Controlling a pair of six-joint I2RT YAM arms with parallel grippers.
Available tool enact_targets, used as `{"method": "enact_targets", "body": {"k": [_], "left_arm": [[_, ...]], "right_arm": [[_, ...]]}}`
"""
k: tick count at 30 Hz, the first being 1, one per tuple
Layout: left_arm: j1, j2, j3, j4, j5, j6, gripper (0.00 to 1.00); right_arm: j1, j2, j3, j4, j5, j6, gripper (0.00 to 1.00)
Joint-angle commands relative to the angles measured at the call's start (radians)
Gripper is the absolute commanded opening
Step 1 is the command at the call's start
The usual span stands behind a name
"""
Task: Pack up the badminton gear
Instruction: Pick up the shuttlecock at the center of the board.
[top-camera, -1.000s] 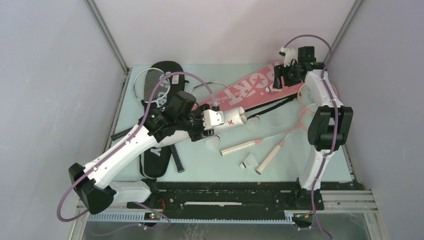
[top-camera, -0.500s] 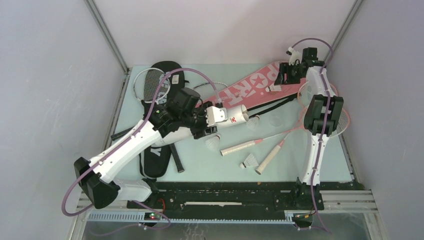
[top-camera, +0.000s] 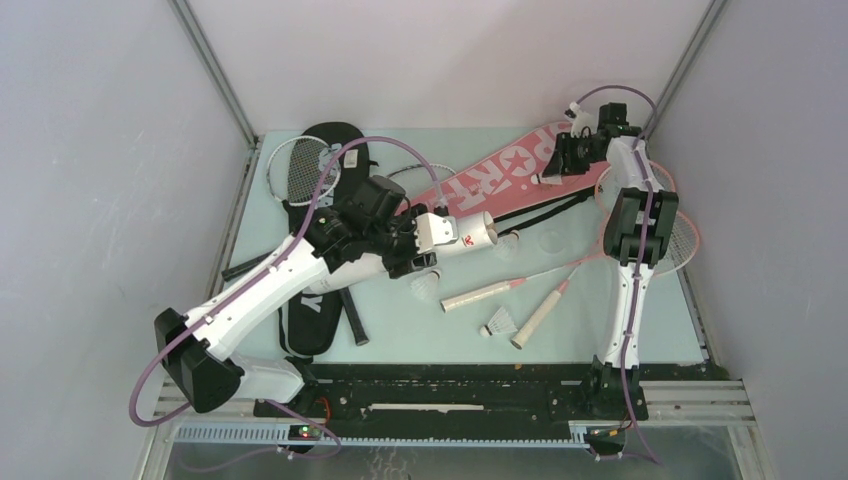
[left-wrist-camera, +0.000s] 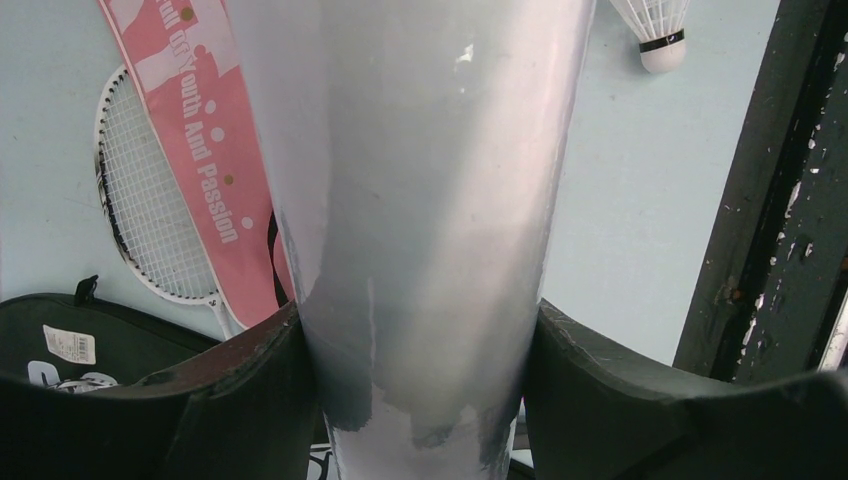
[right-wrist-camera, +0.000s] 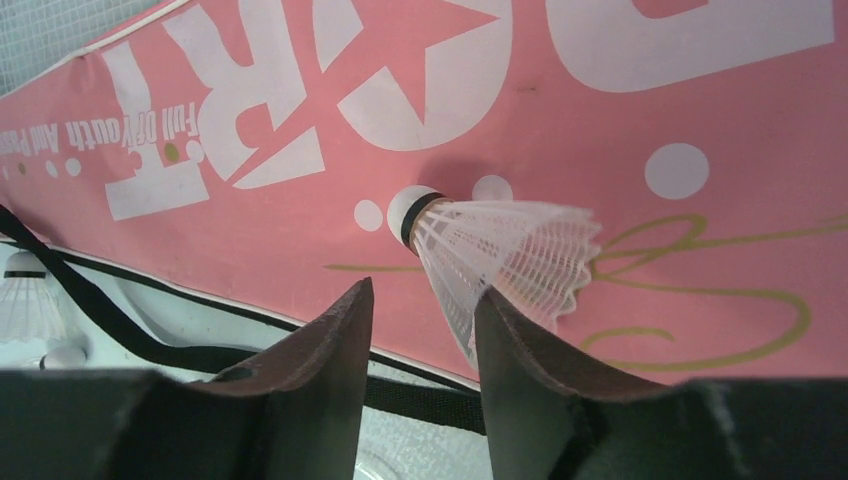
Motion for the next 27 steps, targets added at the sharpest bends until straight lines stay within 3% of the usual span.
{"method": "enact_targets", "body": {"k": [1,4,8,9,20,27], "left_arm": [[0.005,-0.001,0.075,0.018,-0.006,-0.015,0.65],[0.005,-0.004,0.075,0.019,-0.007,-0.017,0.65],[0.006,-0.01,0.073,0.029,-0.014,-0.024,0.65],[0.007,-0.013,0.07,0.035,-0.017,-0.027,0.64],[0.043,-0.064,0.02,0.118,-0.042,-0.029,0.65],[0.105,-0.08,-0.004,0.118,0.084,0.039,0.65]], "right_arm": [[-0.002,0.004,0.053,-0.016,-0.049,-0.025,0.45],[-0.004,-0.011,0.046,-0.034,-0.053,-0.035,0.31],[-0.011,-0.06,0.013,-0.045,-0.055,-0.048,0.02],[-0.015,-0.085,-0.006,-0.046,-0.055,-0.05,0.0],[-0.033,-0.459,-0.288,-0.112,-0.177,-0.119,0.0],[-0.026,-0.757,-0.448,-0.222,-0.303,-0.2,0.0]]}}
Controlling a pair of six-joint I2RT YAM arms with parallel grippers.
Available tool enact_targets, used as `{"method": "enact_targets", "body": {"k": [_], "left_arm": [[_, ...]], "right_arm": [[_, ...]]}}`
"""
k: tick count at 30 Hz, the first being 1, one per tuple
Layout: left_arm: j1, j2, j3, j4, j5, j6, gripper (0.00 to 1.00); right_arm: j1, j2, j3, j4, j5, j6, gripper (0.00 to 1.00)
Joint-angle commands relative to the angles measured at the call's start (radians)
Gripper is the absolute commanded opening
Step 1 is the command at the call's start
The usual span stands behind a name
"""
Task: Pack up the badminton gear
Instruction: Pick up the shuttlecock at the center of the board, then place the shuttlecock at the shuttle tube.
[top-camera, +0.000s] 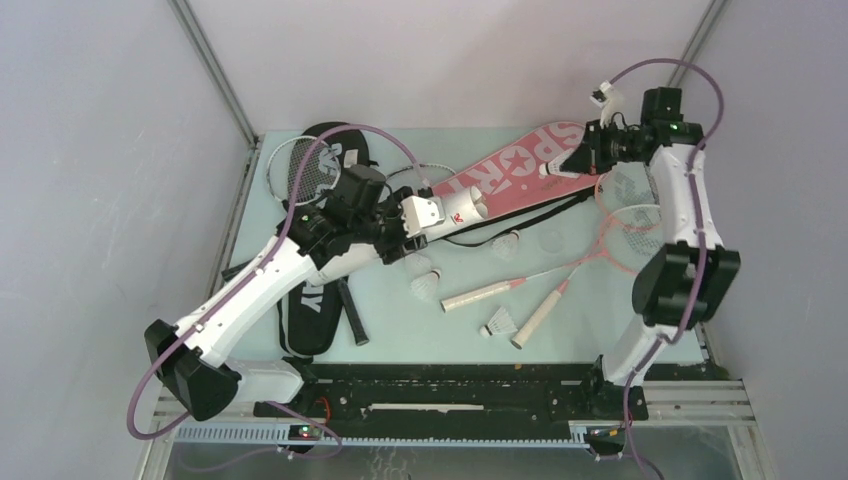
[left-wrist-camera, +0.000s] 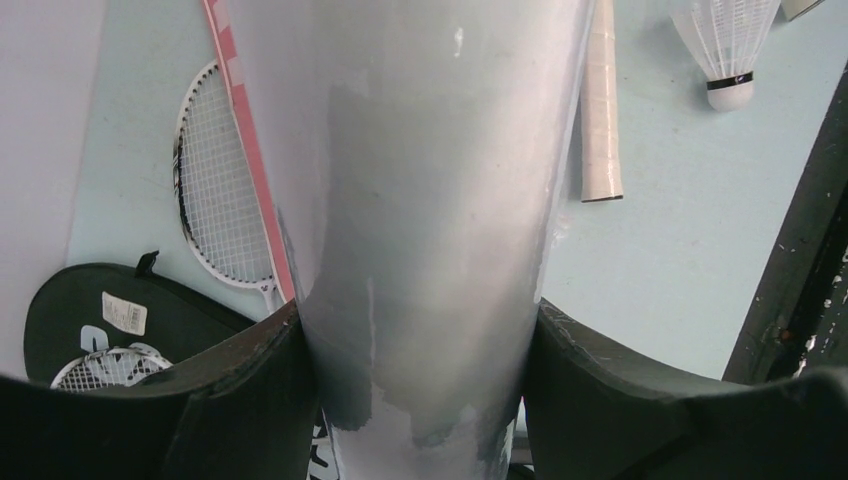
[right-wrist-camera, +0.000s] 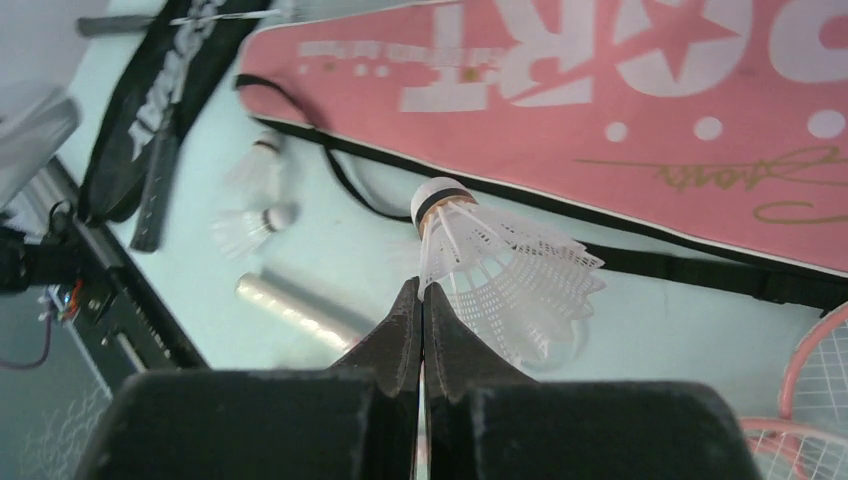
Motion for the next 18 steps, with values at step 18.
{"method": "enact_targets", "body": {"k": [18], "left_arm": [[0.06,-0.031,-0.111,0.138,0.168,0.076,0.62]], "right_arm": [[0.359,-0.674,-0.25,-0.158,-0.012,-0.208,0.0]]}}
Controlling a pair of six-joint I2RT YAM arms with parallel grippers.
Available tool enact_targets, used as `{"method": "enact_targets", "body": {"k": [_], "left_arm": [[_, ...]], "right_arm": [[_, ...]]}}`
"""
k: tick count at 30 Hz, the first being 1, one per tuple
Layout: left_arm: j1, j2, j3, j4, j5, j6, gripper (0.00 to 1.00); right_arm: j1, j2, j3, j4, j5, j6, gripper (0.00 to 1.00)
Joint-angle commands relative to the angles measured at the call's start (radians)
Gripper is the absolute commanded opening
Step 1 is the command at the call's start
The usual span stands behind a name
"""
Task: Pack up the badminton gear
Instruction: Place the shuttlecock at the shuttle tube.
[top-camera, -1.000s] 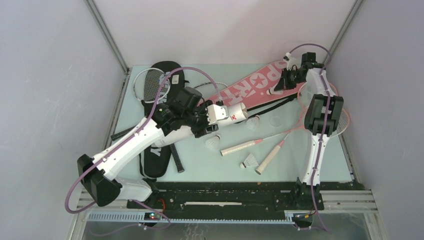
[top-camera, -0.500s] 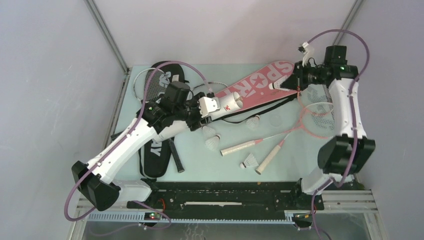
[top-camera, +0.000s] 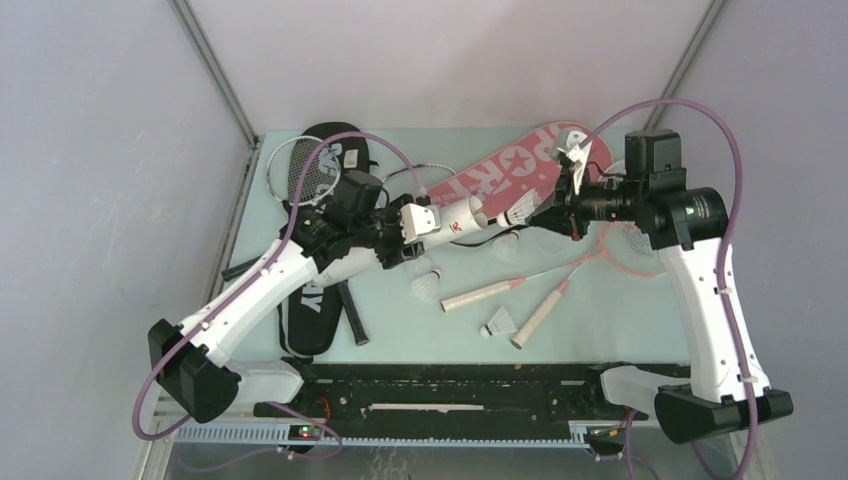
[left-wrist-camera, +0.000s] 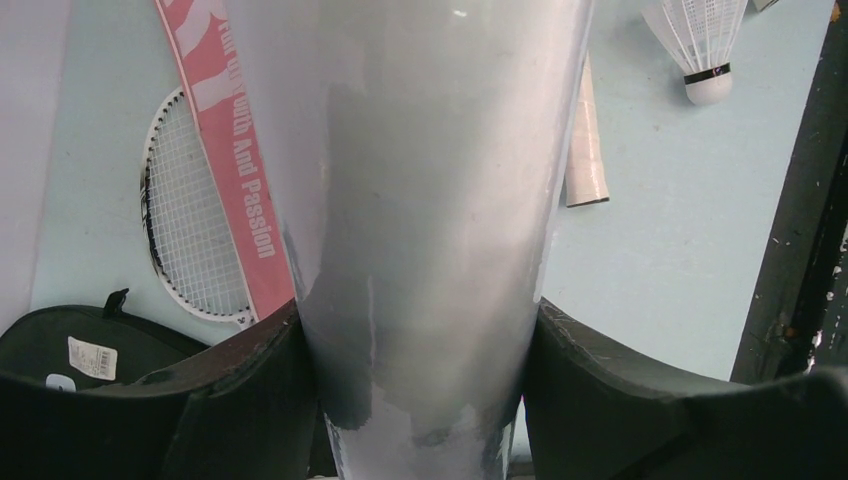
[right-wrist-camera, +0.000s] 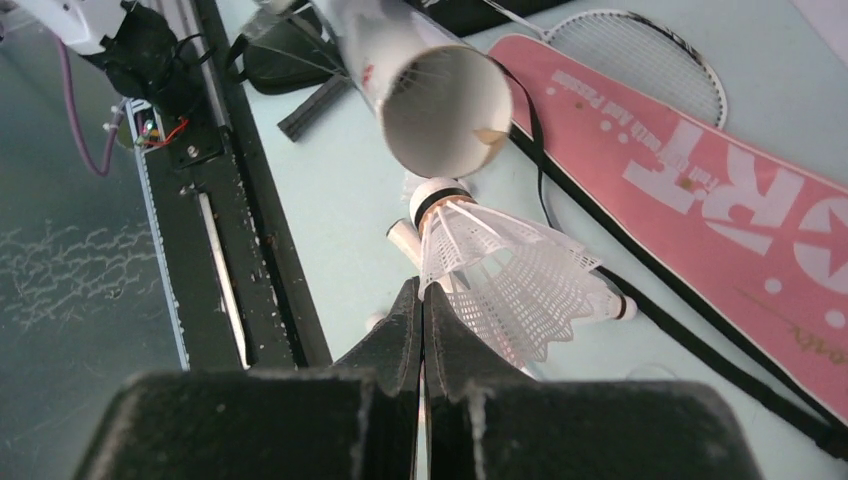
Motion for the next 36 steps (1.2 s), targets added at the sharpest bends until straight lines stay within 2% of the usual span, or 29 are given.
{"method": "enact_targets", "body": {"k": [1,5,14,25,36], "left_arm": [[0.004,-0.018,-0.019,0.061,0.04,0.016,0.62],[0.004,-0.024,-0.022,0.058,0.05,0.018,0.62],[0.003,-0.044,-0.045,0.057,0.07,0.029,0.61],[0.004,-0.052,-0.073,0.074,0.065,0.036,0.61],[0.003,-0.054,-0.072,0.074,0.08,0.03,0.6]], "right_arm": [[0.073,-0.029,-0.012,0.016,0.054,-0.015,0.0],[0.143,-0.021,-0.011,0.045,0.058,0.016,0.0],[0.273,0.012,0.0,0.154,0.192,0.131,0.0],[0.26,-0.028,0.031,0.115,0.305,0.042,0.0],[0.263,-0.006,0.036,0.108,0.238,0.045,0.0]]}}
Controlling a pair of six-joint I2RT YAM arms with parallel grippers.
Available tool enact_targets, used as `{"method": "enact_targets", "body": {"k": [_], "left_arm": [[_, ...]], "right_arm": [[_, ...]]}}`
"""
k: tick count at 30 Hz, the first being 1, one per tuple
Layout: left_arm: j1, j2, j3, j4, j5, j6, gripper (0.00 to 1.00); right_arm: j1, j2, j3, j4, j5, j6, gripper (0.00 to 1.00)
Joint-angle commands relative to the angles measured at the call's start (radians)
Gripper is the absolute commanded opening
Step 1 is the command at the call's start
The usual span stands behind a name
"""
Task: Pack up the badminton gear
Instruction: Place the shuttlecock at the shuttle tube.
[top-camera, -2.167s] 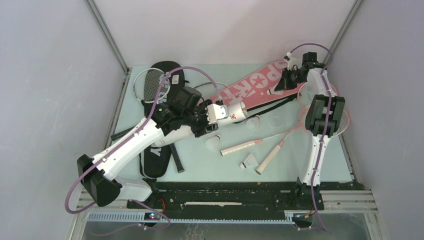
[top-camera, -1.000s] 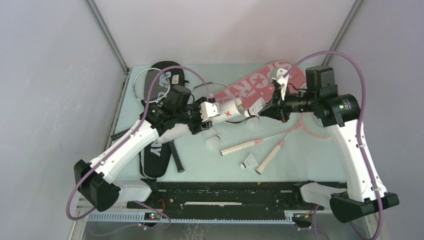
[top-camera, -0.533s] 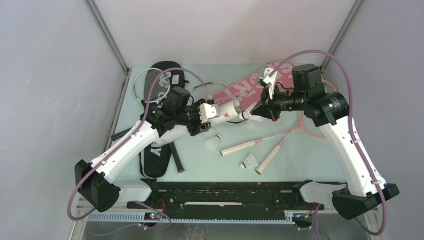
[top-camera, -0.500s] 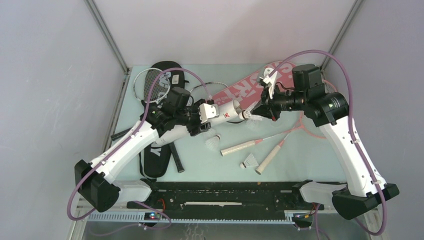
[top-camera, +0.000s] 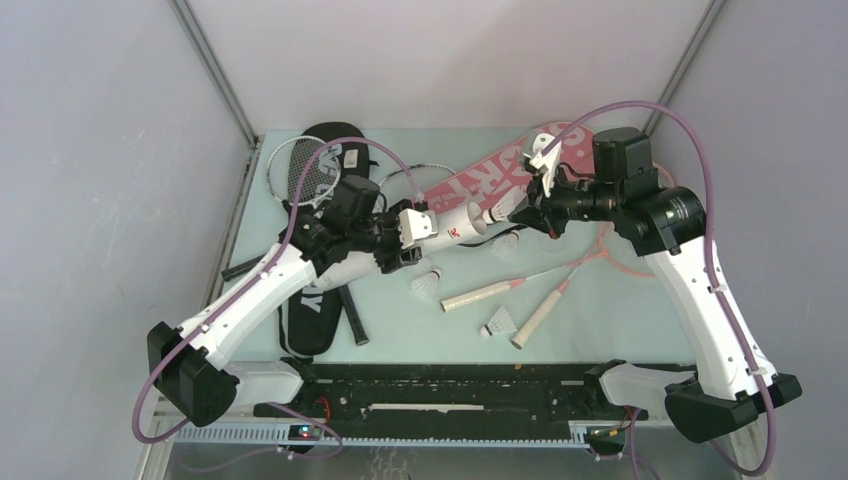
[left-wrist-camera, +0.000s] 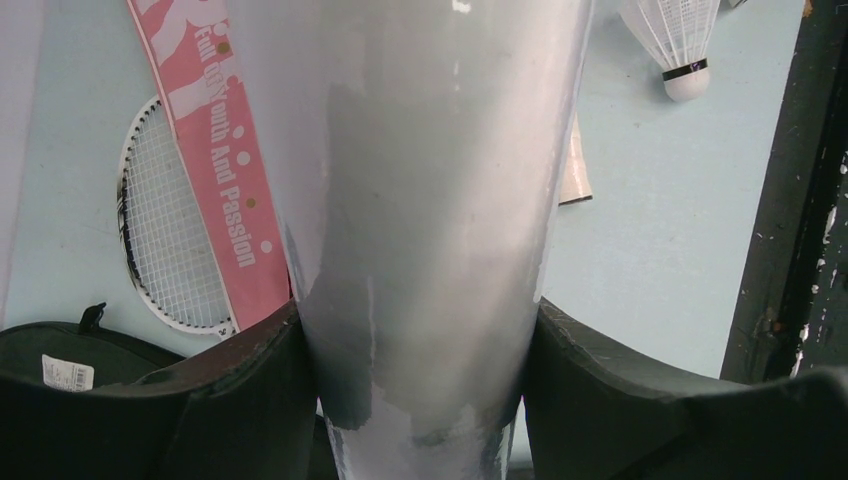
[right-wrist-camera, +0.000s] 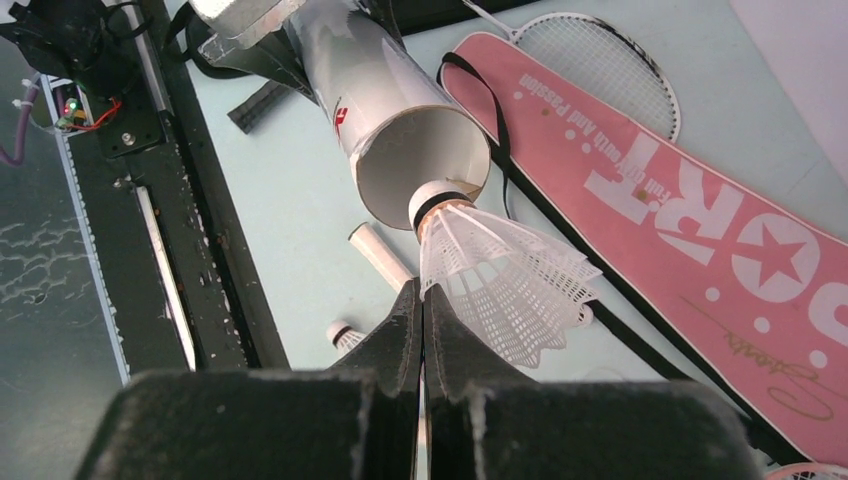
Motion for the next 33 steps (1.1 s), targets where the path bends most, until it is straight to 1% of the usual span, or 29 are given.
{"method": "enact_targets", "body": {"k": [1,6,11,17,18,23,28,31,33], "left_arm": [[-0.003,-0.033,-0.015,0.046,0.038,0.018,0.6],[-0.004,-0.028,-0.008,0.046,0.052,0.012,0.61],[-0.003,-0.029,-0.007,0.05,0.056,0.01,0.6],[-0.004,-0.038,-0.013,0.049,0.06,0.016,0.6],[-0.004,-0.04,-0.015,0.049,0.061,0.019,0.6],[-0.004,-0.044,-0.024,0.05,0.057,0.032,0.6],[-0.004,-0.048,-0.033,0.05,0.056,0.039,0.6],[-0.004,-0.05,-0.034,0.05,0.056,0.04,0.6],[-0.004,-0.051,-0.03,0.05,0.059,0.035,0.6]], "right_arm": [[0.013,0.005,0.019,0.02,-0.044,0.001,0.0],[0.044,0.022,-0.019,0.065,-0.064,0.026,0.0],[0.046,0.061,-0.061,0.107,-0.173,0.085,0.0],[0.045,0.104,-0.077,0.112,-0.259,0.086,0.0],[0.044,0.109,-0.08,0.108,-0.293,0.08,0.03],[0.022,0.13,-0.077,0.061,-0.405,0.033,0.26],[0.0,0.128,-0.065,0.024,-0.466,-0.006,0.51],[0.0,0.128,-0.066,0.011,-0.48,-0.022,0.6],[0.005,0.128,-0.072,0.012,-0.47,-0.026,0.63]]}}
